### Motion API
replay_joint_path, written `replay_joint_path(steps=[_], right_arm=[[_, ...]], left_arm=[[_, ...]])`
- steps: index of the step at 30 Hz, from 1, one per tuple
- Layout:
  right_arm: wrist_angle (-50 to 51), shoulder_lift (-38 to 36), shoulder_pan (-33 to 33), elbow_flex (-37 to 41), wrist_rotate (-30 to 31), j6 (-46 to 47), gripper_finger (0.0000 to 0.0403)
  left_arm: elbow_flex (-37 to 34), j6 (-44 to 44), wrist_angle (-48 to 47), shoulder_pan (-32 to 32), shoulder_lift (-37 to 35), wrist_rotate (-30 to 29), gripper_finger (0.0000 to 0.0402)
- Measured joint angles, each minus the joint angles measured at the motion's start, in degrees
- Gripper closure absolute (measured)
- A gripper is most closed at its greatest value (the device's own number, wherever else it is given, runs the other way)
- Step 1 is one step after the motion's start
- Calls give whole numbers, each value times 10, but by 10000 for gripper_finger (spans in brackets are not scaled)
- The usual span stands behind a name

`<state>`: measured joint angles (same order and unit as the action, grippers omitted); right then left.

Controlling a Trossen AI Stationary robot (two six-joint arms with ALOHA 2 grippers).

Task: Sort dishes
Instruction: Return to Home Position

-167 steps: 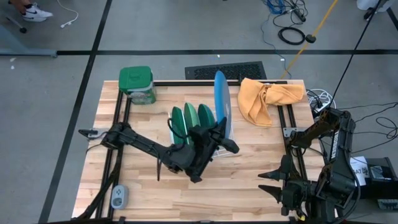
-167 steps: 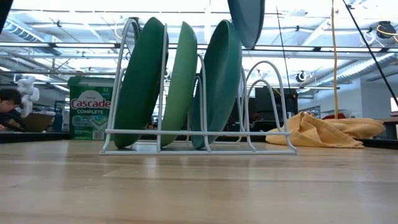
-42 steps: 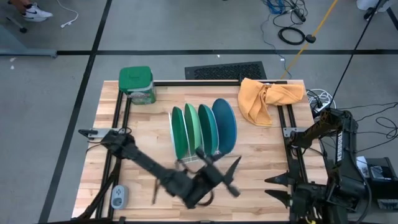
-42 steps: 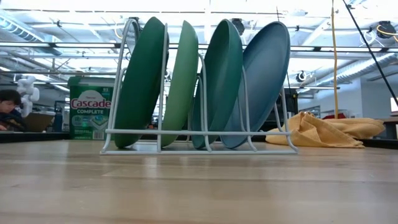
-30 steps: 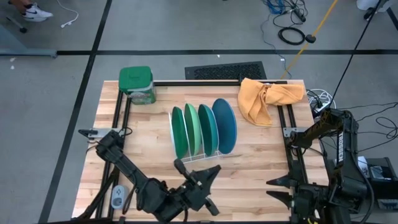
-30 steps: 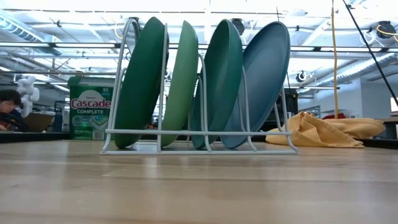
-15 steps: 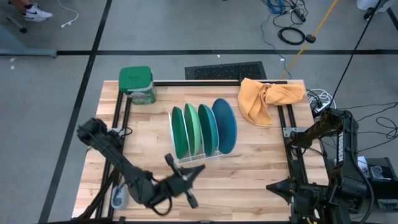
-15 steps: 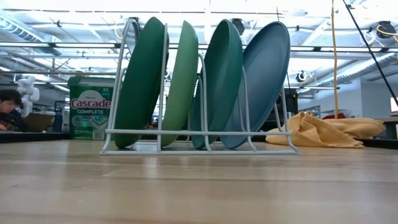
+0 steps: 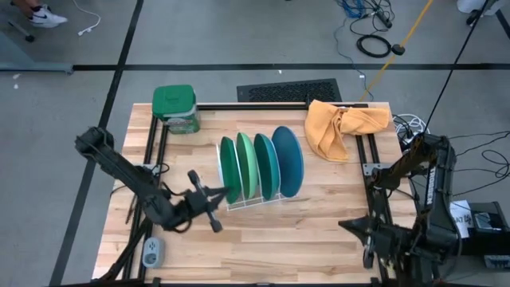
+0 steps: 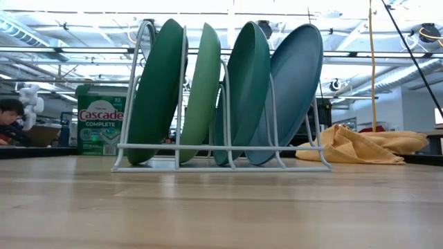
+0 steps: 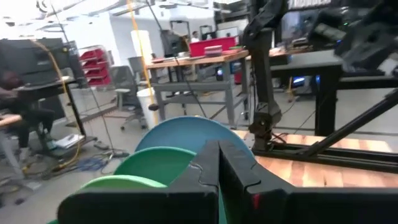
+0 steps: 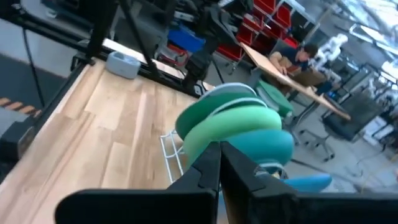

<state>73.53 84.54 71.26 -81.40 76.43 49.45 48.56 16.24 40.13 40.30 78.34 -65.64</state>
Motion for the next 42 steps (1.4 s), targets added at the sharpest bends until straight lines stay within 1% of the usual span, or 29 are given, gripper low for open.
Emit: replay_joint_path(steps=[3,8,11,14,17,21,24,27,30,31,33,35,37,40,42], right_arm=[[-2,-37,1,53,8,41,402],[-24,-124,4,174,49,93,402],[-31,-189,7,257,74,142,403],[-42,-253,15,326,80,176,403],[-89,-303,19,370,77,149,403],[-173,-350,20,390,52,32,403],[-259,-374,18,391,7,-76,403],[-423,-375,4,391,-65,-221,403],[-605,-346,-22,391,-146,-391,403],[-654,-334,-33,391,-162,-443,403],[-715,-314,-65,391,-184,-529,403],[-733,-306,-107,391,-226,-573,403],[-735,-309,-160,391,-291,-585,403],[-762,-314,-244,391,-391,-598,403],[-782,-316,-288,391,-436,-625,403]], left_arm=[[-40,10,1,1,-45,5,401],[-107,11,0,1,-122,13,402],[-149,23,-1,5,-171,38,402],[-182,32,-1,6,-219,69,402],[-207,42,-2,6,-258,85,402],[-225,70,-5,6,-299,86,402],[-235,85,-5,6,-326,86,402],[-241,85,-8,6,-346,86,402],[-243,82,-23,6,-357,86,402],[-243,80,-33,6,-360,89,402],[-243,62,-54,4,-365,112,402],[-243,27,-81,-3,-367,150,402],[-243,-19,-116,-14,-367,190,402],[-243,-83,-162,-39,-360,214,402],[-243,-96,-176,-60,-354,233,402]])
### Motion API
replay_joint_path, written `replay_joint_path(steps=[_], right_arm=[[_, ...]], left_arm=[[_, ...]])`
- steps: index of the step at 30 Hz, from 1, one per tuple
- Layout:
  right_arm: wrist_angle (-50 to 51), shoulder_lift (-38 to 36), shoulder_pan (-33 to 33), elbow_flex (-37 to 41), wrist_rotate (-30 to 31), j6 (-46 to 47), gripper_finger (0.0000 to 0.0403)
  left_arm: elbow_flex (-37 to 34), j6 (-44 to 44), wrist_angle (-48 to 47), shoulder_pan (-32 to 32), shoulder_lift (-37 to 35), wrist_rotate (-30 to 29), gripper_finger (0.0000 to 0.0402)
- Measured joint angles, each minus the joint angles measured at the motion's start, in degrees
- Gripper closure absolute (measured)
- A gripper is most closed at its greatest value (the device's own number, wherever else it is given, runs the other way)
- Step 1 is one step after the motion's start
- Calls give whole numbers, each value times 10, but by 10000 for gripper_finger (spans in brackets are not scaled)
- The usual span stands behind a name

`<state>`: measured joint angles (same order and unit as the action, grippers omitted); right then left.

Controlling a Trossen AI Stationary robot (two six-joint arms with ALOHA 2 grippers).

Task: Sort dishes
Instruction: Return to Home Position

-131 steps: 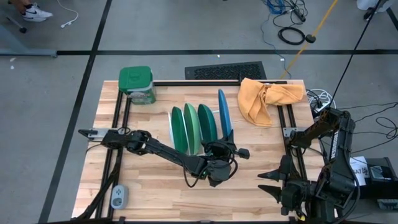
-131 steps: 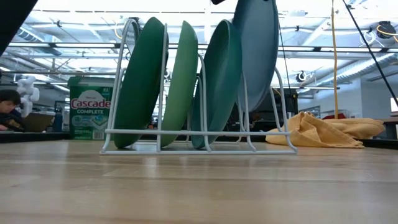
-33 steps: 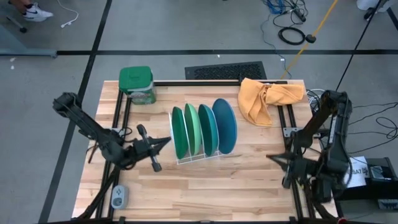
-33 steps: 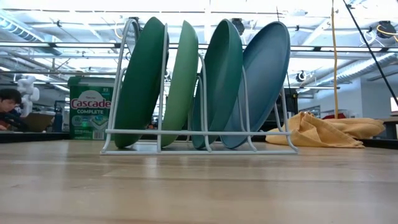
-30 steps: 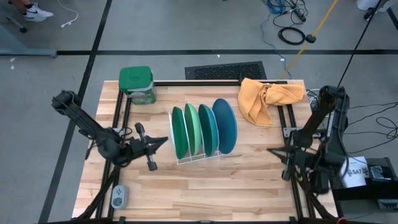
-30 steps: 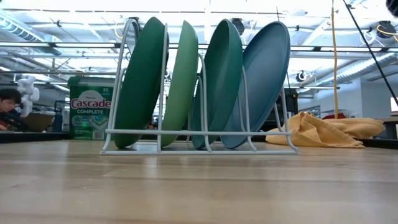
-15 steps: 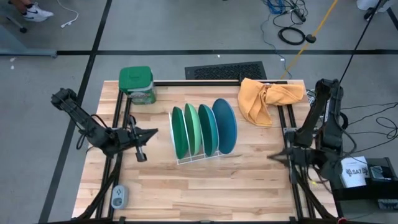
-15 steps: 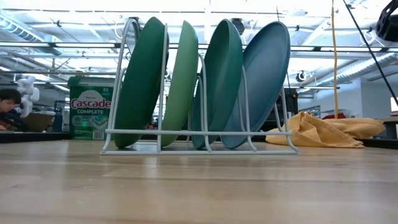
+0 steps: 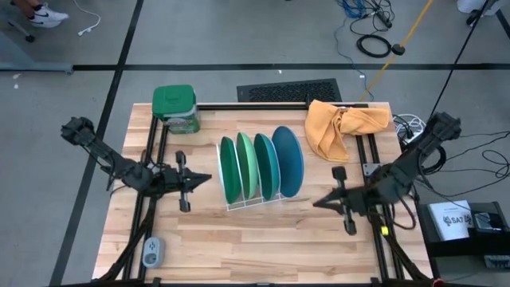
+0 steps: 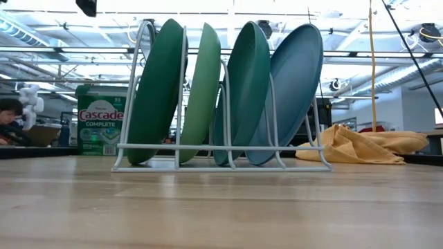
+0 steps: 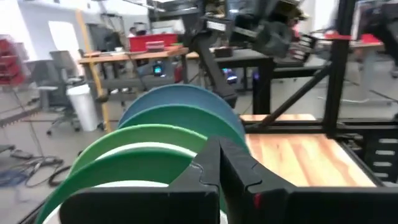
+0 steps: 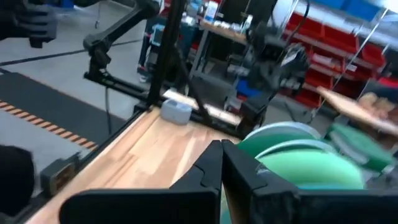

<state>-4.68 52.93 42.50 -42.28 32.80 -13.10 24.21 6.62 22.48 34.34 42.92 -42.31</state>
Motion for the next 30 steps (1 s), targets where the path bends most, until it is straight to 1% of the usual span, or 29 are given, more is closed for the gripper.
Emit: replay_joint_path(steps=[3,6,9,11,13,17,21,23,27,28,30], right_arm=[[-12,-12,-52,0,-41,-35,403],[-28,-36,-101,22,-82,-39,403],[-99,-80,-141,93,-130,-31,403],[-155,-119,-161,154,-137,-25,403],[-179,-163,-175,210,-136,-16,403],[-164,-259,-196,291,-139,14,403],[-144,-362,-213,339,-168,23,403],[-102,-415,-222,348,-169,23,403],[14,-513,-235,350,-187,50,403],[33,-530,-238,350,-194,55,403],[37,-529,-241,347,-195,59,403]], left_arm=[[0,18,1,-28,2,48,402],[0,29,-14,-61,-3,60,402],[-1,27,-39,-94,-20,105,402],[-10,25,-51,-110,-40,128,402],[-17,16,-67,-119,-65,136,402],[-50,12,-79,-123,-129,137,402],[-96,-4,-80,-123,-190,137,402],[-119,-18,-79,-123,-211,137,402],[-162,-43,-76,-123,-240,136,402],[-173,-46,-69,-123,-245,137,402],[-191,-49,-64,-123,-254,137,402]])
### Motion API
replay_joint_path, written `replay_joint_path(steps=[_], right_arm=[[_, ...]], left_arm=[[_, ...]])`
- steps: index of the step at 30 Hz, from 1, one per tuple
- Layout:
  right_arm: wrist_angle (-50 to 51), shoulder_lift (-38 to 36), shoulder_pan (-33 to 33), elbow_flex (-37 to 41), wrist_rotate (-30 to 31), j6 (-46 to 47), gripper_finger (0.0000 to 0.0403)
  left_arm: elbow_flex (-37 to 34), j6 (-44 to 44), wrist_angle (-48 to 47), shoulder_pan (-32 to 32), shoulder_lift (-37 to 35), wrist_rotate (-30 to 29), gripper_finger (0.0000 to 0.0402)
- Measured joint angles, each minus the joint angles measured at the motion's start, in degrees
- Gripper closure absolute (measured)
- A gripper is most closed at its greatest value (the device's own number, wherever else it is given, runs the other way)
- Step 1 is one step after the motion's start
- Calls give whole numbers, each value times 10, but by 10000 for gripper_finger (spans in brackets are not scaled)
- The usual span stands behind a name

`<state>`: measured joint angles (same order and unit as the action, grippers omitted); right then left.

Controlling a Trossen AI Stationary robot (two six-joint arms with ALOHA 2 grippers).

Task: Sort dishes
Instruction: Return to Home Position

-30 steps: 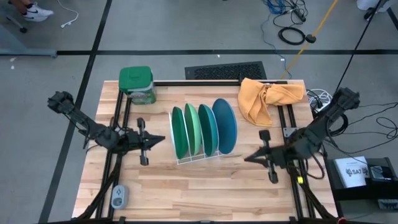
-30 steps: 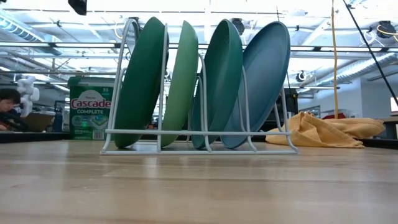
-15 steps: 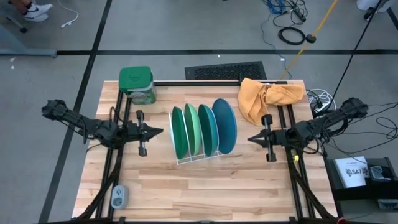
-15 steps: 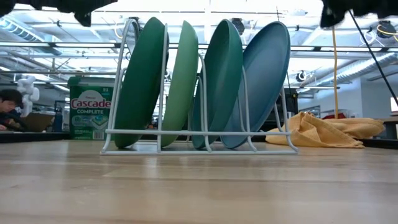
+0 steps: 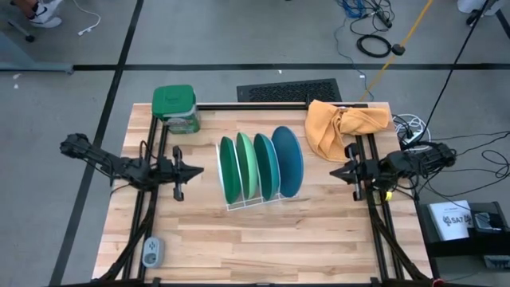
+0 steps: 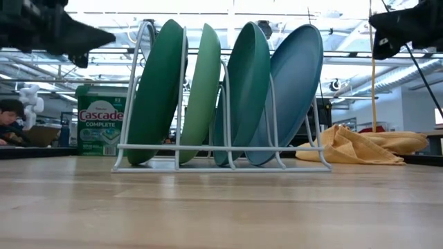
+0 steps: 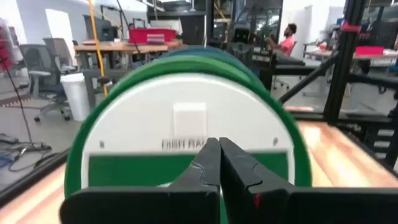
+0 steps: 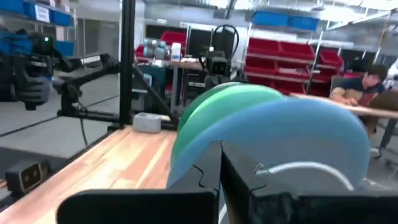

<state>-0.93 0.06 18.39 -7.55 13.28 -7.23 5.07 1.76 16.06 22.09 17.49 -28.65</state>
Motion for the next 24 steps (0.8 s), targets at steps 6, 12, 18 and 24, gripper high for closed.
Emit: replay_joint_path(steps=[6,12,18,24], right_arm=[[23,0,-11,2,-4,6,403],[17,0,-22,30,-16,26,403],[-24,6,-42,67,-28,44,403],[-15,2,-57,67,-50,39,403]], left_arm=[[-42,0,25,0,-23,1,402],[-47,0,-14,0,-46,1,401],[-47,-4,-52,0,-74,2,401],[-47,-44,-111,0,-85,-14,402]])
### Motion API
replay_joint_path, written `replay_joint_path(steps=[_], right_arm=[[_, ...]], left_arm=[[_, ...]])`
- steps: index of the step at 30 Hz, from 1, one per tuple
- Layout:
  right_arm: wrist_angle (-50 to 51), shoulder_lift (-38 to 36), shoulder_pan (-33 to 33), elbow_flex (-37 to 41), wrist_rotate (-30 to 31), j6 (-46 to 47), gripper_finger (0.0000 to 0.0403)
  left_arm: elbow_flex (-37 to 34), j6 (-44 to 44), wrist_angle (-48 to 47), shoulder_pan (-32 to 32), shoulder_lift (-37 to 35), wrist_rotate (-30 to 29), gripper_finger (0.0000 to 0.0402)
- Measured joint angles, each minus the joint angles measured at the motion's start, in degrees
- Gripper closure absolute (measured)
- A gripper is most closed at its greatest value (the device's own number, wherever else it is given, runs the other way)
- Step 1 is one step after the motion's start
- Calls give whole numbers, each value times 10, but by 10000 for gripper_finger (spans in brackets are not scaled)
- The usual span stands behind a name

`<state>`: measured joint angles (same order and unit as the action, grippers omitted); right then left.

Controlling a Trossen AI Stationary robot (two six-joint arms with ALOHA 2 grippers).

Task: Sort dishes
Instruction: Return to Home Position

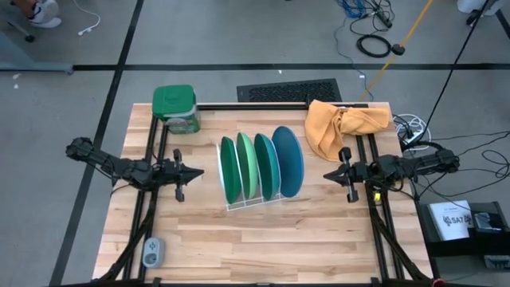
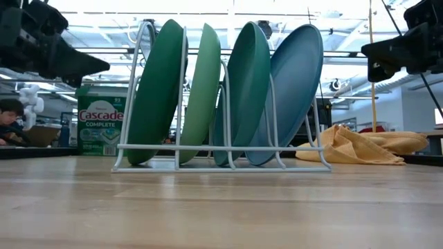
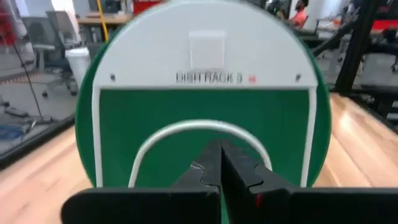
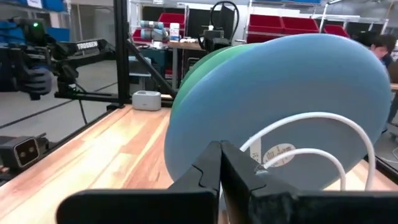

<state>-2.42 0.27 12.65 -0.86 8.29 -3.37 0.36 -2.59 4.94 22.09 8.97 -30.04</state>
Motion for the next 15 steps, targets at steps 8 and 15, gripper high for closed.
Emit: replay_joint_path(steps=[8,15], right_arm=[[2,3,-5,0,-12,11,403],[2,3,-5,0,-11,12,403]], left_arm=[[0,-1,-8,0,0,-26,402],[0,-1,-9,0,3,-67,402]])
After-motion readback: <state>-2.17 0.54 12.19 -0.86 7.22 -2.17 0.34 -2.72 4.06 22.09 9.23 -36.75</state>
